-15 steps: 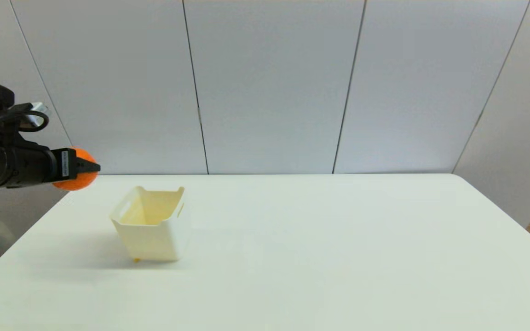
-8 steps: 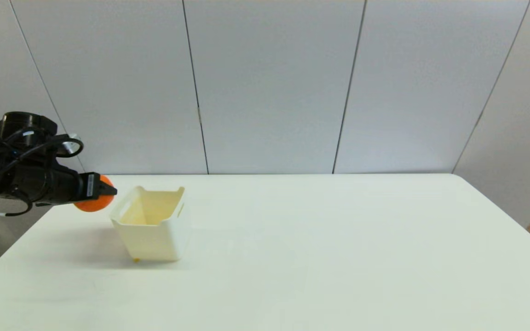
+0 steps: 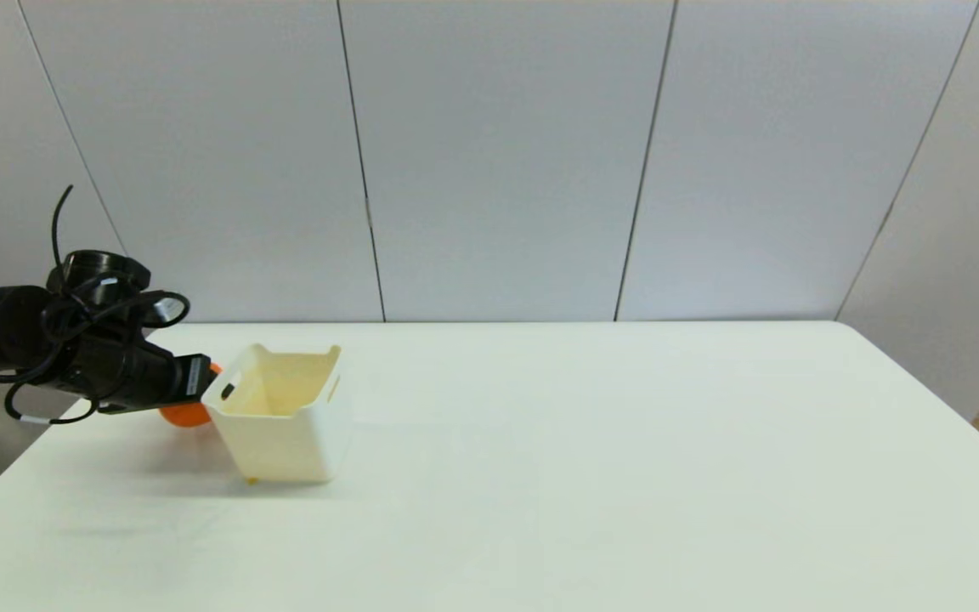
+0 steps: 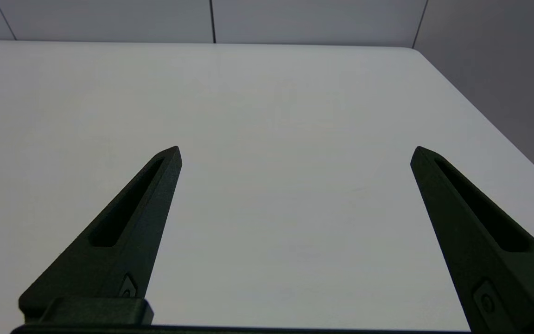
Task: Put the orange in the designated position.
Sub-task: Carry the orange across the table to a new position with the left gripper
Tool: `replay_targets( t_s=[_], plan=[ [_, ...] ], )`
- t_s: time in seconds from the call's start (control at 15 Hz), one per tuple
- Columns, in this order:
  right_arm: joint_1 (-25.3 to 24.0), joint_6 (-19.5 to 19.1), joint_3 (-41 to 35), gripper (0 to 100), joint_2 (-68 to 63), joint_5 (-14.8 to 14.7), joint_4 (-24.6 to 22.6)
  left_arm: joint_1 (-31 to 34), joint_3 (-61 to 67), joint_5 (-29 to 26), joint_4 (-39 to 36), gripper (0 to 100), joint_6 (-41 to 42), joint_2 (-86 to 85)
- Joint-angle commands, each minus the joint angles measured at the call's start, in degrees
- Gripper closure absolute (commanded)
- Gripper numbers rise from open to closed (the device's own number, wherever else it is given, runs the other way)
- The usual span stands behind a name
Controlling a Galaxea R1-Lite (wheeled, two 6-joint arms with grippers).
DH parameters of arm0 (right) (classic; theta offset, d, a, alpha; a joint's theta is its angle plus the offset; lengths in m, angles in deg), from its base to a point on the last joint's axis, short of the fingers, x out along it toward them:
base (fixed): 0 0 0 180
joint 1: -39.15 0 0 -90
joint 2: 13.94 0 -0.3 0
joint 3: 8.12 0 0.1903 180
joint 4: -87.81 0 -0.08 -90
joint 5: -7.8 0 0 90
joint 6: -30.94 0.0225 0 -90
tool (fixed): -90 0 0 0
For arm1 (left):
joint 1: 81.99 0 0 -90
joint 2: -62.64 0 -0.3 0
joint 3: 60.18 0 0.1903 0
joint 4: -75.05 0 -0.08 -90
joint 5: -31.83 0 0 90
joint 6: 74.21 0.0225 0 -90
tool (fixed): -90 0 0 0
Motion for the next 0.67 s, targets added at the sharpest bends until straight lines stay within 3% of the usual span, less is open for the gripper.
replay_targets(
  t_s=[0.07,0.67],
  plan=[
    [0.0,0.0,0.0,0,-0.1,0.0,0.0,0.0,1.3,0.0,0.1,100,0.0,1.1],
    [0.0,0.0,0.0,0,-0.1,0.0,0.0,0.0,3.0,0.0,0.1,100,-0.1,-0.1]
  ],
)
